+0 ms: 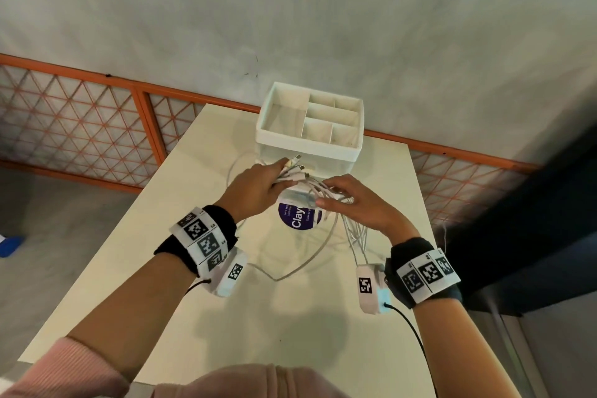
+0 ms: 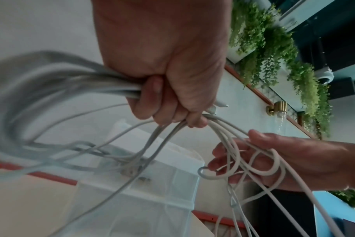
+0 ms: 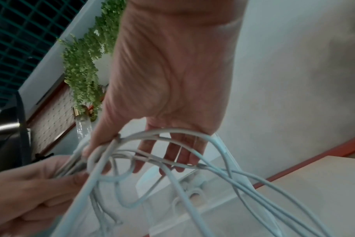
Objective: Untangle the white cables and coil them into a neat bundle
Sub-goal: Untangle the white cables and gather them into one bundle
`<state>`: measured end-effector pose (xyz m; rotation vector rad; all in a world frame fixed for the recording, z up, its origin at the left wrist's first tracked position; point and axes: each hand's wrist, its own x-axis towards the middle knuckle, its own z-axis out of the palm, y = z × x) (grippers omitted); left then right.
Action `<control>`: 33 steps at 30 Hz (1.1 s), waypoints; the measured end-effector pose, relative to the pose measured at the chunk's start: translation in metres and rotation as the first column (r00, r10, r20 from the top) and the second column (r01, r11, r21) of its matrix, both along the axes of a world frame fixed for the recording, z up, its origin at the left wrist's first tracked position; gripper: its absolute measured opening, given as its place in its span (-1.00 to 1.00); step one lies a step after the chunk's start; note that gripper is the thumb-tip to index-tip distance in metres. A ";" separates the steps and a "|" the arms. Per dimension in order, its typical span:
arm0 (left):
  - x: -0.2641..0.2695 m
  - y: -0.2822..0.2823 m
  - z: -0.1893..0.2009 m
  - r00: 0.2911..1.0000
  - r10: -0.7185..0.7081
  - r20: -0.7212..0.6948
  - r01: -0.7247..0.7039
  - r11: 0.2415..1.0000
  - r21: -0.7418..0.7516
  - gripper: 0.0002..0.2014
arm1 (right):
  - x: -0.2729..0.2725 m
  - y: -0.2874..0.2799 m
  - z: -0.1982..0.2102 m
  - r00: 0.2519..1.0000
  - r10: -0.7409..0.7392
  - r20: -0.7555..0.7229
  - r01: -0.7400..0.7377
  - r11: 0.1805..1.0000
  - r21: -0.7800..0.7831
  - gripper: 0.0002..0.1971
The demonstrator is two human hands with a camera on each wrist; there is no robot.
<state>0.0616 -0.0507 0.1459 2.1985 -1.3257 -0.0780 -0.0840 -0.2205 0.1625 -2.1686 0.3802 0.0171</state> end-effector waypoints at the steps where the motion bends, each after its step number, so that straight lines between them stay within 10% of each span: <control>1: 0.002 0.000 0.002 0.999 0.019 0.031 -0.019 1.000 0.004 -0.56 | -0.003 -0.001 0.000 0.999 -0.021 0.033 0.020 0.999 0.032 -0.71; 13: 0.021 0.013 0.003 0.986 0.164 0.042 -0.163 0.986 -0.035 -0.55 | -0.017 -0.016 -0.014 0.946 -0.169 0.277 0.133 0.981 0.144 -0.91; 29: 0.023 0.022 0.017 0.964 0.224 0.141 -0.214 0.973 -0.083 -0.59 | -0.027 -0.021 -0.044 0.967 -0.197 -0.165 0.176 0.976 -0.129 -0.59; 33: 0.023 0.021 0.027 0.962 0.214 0.168 -0.200 0.975 -0.101 -0.59 | -0.021 -0.003 -0.037 0.951 -0.242 0.191 0.259 0.963 -0.072 -0.56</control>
